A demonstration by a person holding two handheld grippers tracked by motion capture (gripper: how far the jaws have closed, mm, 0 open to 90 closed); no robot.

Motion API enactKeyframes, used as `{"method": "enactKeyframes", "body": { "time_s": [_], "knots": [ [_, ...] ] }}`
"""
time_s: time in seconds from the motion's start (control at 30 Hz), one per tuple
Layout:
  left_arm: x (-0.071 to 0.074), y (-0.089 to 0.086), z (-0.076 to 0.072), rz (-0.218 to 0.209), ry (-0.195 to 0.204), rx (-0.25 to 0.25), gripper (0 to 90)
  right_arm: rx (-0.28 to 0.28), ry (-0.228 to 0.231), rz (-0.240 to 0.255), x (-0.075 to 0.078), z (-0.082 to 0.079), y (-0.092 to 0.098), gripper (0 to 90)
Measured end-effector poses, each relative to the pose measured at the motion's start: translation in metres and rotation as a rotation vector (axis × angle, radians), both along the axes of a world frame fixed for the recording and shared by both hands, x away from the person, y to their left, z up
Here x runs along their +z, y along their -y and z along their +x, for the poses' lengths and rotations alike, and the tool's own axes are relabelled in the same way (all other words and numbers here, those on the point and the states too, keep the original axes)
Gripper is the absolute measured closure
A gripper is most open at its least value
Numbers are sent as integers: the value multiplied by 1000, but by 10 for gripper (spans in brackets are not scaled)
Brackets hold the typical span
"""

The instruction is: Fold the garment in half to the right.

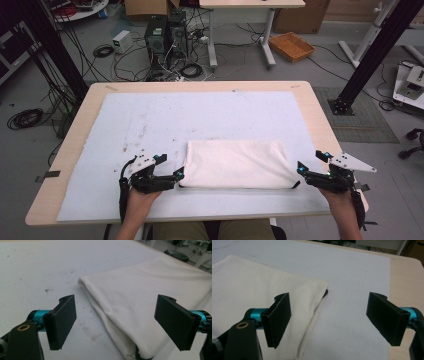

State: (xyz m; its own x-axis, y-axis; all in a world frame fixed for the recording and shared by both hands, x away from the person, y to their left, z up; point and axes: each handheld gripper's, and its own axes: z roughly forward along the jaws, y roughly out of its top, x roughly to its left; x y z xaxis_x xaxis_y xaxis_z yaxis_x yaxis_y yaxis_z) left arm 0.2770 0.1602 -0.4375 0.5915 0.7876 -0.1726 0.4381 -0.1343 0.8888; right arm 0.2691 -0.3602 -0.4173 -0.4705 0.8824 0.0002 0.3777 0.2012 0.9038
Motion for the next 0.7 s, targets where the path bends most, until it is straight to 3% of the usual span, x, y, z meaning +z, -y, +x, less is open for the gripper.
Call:
{"method": "enactKeyframes", "body": {
  "time_s": [0.03,0.2,0.3,0.43,0.5,0.7],
  "knots": [
    [-4,7,1,39,-42,26,178,1,-5,-2,-1,-1,0,198],
    [-5,16,1,75,-58,37,216,4,-7,-3,-3,-2,-1,197],
    [-10,20,1,115,-108,70,262,7,-15,-12,-3,-2,-4,197],
    [-13,21,0,142,-129,77,281,12,-19,-14,-4,-1,-6,197],
    [-14,22,-1,145,-142,65,353,17,-24,-20,-5,0,-7,197],
    [-14,25,-4,183,-135,66,399,16,-22,-17,-4,-2,-6,197]
  ]
}}
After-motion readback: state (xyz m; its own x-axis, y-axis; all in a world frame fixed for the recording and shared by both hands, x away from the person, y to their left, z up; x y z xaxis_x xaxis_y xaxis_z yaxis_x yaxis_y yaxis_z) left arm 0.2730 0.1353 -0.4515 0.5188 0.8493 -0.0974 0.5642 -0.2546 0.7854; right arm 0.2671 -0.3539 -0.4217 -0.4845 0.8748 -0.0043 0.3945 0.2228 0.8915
